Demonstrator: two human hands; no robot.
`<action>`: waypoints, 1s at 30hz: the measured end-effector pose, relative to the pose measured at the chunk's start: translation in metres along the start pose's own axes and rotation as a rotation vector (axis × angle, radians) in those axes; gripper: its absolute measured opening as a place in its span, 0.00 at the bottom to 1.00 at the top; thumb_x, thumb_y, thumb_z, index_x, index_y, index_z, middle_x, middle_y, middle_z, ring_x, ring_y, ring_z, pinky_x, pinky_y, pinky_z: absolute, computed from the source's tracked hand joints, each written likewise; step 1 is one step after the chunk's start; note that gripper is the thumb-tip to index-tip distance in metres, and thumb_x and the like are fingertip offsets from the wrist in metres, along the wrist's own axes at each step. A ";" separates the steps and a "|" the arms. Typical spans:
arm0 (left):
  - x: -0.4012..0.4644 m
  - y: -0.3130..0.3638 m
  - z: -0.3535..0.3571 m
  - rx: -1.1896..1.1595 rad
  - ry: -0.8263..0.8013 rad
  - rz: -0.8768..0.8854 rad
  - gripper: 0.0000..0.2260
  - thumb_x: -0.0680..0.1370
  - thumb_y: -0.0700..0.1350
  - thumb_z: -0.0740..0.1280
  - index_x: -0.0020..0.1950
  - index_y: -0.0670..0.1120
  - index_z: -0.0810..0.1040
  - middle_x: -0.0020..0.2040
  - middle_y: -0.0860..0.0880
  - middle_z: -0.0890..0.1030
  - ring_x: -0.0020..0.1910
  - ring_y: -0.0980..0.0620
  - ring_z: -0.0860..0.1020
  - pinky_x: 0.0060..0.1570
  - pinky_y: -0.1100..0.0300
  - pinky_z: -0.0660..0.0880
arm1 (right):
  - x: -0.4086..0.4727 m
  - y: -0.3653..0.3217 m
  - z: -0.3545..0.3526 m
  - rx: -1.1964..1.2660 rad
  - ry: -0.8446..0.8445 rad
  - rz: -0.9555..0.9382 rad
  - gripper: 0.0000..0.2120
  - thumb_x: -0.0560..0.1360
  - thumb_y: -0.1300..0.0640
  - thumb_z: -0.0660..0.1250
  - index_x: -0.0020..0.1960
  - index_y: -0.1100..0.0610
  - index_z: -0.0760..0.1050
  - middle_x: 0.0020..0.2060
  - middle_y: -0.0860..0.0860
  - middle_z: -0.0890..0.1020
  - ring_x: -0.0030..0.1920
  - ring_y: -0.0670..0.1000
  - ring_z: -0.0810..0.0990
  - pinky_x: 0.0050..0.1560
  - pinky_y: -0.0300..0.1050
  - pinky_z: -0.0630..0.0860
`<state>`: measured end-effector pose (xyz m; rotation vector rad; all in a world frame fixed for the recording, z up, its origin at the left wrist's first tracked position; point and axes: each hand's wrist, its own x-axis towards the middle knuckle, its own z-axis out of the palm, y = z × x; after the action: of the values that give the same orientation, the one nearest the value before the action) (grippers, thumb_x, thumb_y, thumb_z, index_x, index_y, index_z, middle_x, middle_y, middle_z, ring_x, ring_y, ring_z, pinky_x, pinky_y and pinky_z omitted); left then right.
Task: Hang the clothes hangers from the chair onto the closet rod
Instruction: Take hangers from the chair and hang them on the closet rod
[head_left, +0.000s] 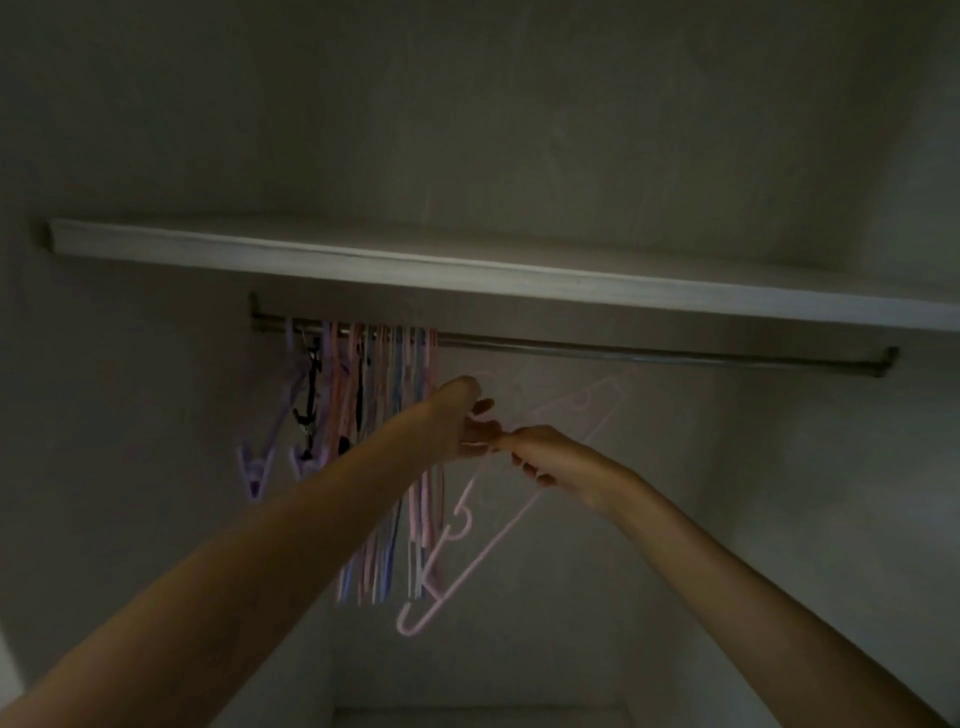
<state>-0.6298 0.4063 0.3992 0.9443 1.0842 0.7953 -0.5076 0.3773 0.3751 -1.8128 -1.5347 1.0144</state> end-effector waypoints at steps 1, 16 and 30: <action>-0.001 0.000 -0.002 0.117 -0.025 -0.004 0.11 0.81 0.48 0.56 0.44 0.44 0.73 0.41 0.46 0.75 0.39 0.50 0.74 0.51 0.55 0.70 | -0.001 0.004 -0.001 0.036 -0.018 -0.005 0.11 0.74 0.44 0.65 0.47 0.52 0.74 0.35 0.47 0.72 0.34 0.45 0.68 0.34 0.36 0.63; 0.025 0.043 0.016 0.729 0.183 0.678 0.10 0.76 0.45 0.67 0.53 0.42 0.83 0.52 0.43 0.83 0.52 0.45 0.81 0.57 0.52 0.77 | 0.033 -0.029 -0.028 -0.050 0.103 -0.191 0.17 0.82 0.54 0.50 0.39 0.56 0.71 0.28 0.48 0.79 0.29 0.45 0.72 0.31 0.34 0.67; 0.071 0.007 -0.012 0.739 0.474 0.672 0.13 0.73 0.55 0.70 0.45 0.45 0.85 0.43 0.46 0.85 0.42 0.49 0.83 0.46 0.53 0.81 | 0.098 -0.006 0.001 0.029 0.177 -0.096 0.17 0.80 0.52 0.56 0.60 0.62 0.74 0.54 0.57 0.81 0.37 0.49 0.78 0.36 0.38 0.74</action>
<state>-0.6222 0.4745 0.3776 1.8665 1.5421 1.2350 -0.5057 0.4743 0.3606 -1.7415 -1.4762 0.8051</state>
